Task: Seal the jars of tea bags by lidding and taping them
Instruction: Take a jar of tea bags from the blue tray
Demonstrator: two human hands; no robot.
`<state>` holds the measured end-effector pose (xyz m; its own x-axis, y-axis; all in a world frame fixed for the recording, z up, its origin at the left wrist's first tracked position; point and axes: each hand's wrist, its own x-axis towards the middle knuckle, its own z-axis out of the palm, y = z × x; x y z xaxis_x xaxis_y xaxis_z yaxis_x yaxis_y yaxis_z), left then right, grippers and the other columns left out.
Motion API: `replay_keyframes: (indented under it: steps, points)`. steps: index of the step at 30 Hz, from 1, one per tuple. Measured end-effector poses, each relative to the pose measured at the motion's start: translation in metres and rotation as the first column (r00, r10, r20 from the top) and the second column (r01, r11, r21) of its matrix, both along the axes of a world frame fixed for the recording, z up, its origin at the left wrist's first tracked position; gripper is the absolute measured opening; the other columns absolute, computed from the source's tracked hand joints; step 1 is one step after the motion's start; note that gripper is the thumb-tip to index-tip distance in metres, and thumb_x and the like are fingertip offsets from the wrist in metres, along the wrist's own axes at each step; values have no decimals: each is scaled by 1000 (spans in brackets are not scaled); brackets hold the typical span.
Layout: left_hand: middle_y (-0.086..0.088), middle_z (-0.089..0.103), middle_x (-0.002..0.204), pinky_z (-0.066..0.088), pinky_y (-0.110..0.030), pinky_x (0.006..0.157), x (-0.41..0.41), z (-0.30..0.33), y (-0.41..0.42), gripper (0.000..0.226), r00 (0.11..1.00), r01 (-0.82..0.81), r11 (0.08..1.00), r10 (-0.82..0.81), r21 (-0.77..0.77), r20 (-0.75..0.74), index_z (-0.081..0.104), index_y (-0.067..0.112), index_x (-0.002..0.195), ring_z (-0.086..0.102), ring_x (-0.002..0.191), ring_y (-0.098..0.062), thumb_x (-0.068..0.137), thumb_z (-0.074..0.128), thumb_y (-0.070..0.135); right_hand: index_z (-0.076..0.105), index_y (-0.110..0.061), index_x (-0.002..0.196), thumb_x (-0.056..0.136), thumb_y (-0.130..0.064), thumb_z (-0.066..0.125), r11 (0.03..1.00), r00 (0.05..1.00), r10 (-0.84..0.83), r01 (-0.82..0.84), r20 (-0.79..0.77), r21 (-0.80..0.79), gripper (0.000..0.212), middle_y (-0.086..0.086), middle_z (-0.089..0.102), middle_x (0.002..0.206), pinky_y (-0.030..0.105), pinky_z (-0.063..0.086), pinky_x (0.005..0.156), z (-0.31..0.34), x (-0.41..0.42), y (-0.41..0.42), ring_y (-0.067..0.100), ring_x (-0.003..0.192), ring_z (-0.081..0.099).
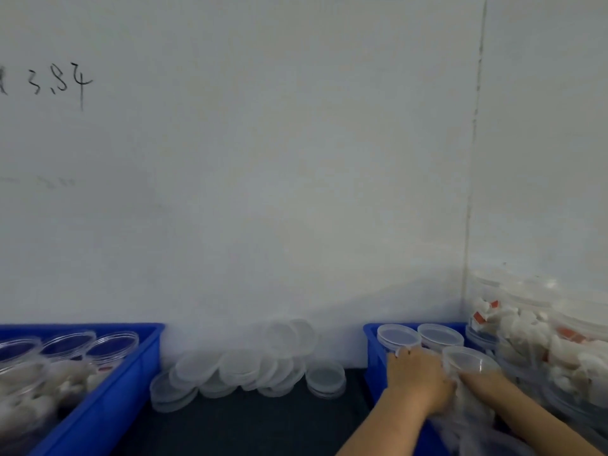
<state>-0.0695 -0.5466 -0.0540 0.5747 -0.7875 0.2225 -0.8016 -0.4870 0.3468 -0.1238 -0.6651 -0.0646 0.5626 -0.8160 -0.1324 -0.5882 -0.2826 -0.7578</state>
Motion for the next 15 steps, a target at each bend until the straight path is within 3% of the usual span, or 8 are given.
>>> replay_keyframes:
  steps: [3, 6, 9, 10, 12, 13, 15]
  points:
    - [-18, 59, 121, 41, -47, 90, 3, 5, 32, 36, 997, -41, 999, 43, 22, -58, 64, 7, 115, 52, 113, -37, 96, 47, 32, 39, 0, 138, 97, -28, 48, 965, 985, -86, 45, -150, -259, 51, 23, 36, 145, 43, 34, 110, 17, 0, 18, 37, 131, 38]
    - [-15, 64, 113, 42, -39, 78, 2, 11, 71, 35, 995, -80, 997, 81, 13, -62, 66, 9, 110, 59, 104, -34, 97, 47, 35, 39, -7, 133, 93, -25, 50, 930, 990, -9, -43, -140, -366, 45, 26, 28, 145, 47, 33, 107, 38, -1, 55, 42, 129, 35]
    - [-11, 66, 102, 39, -33, 69, -5, 16, 117, 31, 986, -118, 993, 114, -22, -124, 67, 10, 98, 61, 95, -29, 98, 48, 35, 54, -11, 97, 90, -16, 49, 884, 981, 182, -192, -66, -426, 10, 23, 55, 120, 42, 41, 93, 48, -1, 102, 37, 110, 50]
    - [-12, 67, 100, 38, -32, 69, -8, 15, 132, 31, 981, -140, 989, 133, -42, -143, 67, 10, 96, 61, 94, -30, 97, 48, 34, 58, -10, 86, 90, -14, 50, 874, 970, 242, -233, -35, -427, 10, 17, 62, 103, 39, 45, 84, 50, -2, 120, 33, 98, 56]
    - [-15, 68, 96, 37, -32, 69, -14, 10, 165, 31, 969, -187, 978, 168, -97, -180, 66, 6, 88, 62, 93, -33, 95, 50, 32, 56, -13, 59, 90, -6, 53, 855, 920, 390, -347, 36, -385, 31, 6, 58, 68, 32, 40, 64, 48, -3, 157, 22, 68, 53]
    - [-15, 68, 96, 38, -33, 69, -16, 6, 182, 31, 962, -213, 970, 188, -115, -199, 66, 7, 86, 63, 94, -33, 95, 50, 32, 56, -14, 55, 89, -4, 55, 843, 895, 444, -398, 50, -362, 36, 4, 56, 64, 32, 39, 63, 45, -4, 175, 20, 65, 51]
    - [-10, 69, 107, 43, -34, 77, -20, -3, 215, 29, 942, -281, 954, 254, -102, -217, 68, 12, 96, 62, 102, -30, 94, 50, 34, 69, -3, 71, 90, -6, 58, 822, 858, 513, -481, 30, -306, 22, 13, 65, 76, 36, 43, 75, 36, -3, 208, 21, 76, 56]
